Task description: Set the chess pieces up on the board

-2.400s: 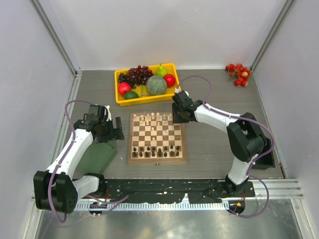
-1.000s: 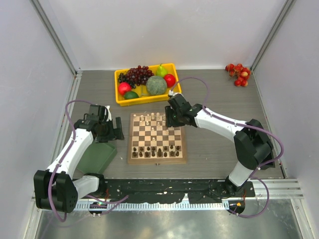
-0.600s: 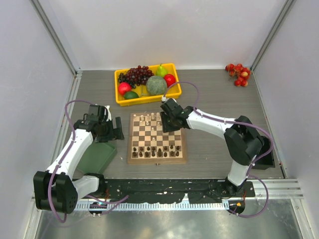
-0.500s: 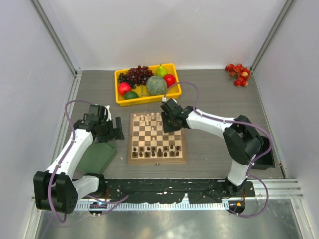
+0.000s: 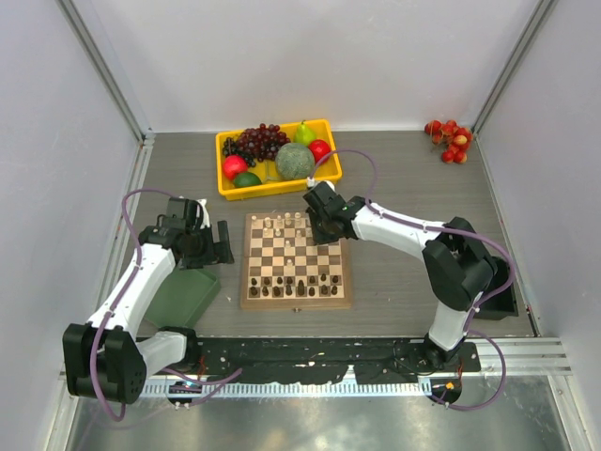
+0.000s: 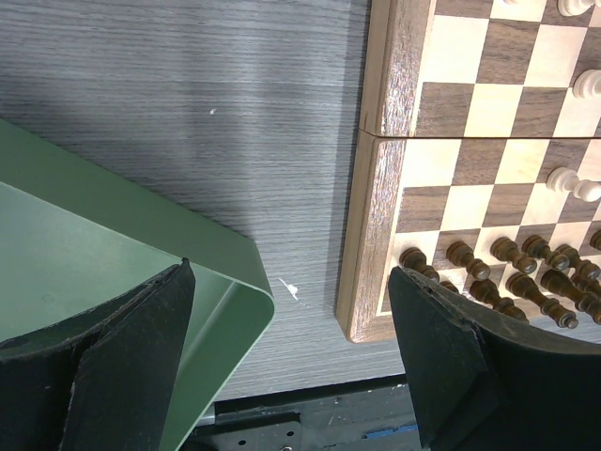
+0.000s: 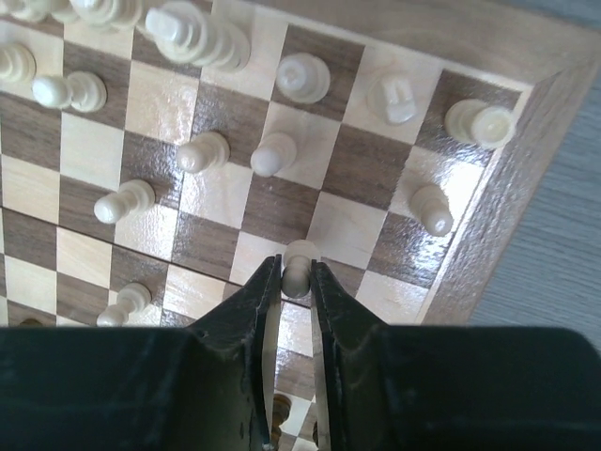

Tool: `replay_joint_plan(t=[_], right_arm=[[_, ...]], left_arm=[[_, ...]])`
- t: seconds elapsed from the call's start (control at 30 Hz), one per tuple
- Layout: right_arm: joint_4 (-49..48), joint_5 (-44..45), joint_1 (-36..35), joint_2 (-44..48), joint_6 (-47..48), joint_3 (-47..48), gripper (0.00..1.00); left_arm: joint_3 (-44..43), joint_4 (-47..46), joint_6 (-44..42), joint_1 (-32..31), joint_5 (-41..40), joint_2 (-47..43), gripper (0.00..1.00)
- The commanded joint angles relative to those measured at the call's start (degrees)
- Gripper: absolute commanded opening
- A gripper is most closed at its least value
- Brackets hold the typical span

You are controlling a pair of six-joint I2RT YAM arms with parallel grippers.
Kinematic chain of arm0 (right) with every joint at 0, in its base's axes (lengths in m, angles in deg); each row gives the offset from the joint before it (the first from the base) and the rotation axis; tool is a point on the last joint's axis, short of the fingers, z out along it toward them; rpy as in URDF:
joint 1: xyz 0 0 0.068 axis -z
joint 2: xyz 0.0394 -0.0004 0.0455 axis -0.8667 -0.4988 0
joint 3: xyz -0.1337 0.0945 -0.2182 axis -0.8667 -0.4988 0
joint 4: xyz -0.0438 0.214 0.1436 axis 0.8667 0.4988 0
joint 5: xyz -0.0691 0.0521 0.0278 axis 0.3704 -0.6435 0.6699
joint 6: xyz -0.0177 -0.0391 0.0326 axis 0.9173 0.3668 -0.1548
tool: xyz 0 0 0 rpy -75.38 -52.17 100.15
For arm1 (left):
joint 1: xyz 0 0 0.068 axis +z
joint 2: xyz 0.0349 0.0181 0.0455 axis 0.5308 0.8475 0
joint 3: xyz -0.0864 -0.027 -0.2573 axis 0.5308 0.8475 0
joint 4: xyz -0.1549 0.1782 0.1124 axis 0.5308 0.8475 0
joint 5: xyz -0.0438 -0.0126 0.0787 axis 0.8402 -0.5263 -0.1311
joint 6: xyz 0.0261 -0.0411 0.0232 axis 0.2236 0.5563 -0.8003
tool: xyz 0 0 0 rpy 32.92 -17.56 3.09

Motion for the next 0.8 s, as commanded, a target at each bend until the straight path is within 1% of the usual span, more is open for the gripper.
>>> replay_joint_plan(t=[0.0, 0.33, 0.77], right_arm=[[-0.37, 2.86, 1.89, 2.35, 1.15, 3.96, 0.22], [-1.95, 1.72, 3.91, -0.55, 1.06, 5.29, 0.22], [-2.57, 1.54, 4.09, -2.57, 0.97, 5.64, 0.22]], left_arm=[[-1.03, -1.40, -0.84, 0.30, 0.77, -1.51, 0.92], [-0.50, -1.67, -1.19, 0.21, 1.39, -2.83, 0.93], [-0.32, -1.58, -1.10, 0.21, 1.48, -3.27, 0.93]])
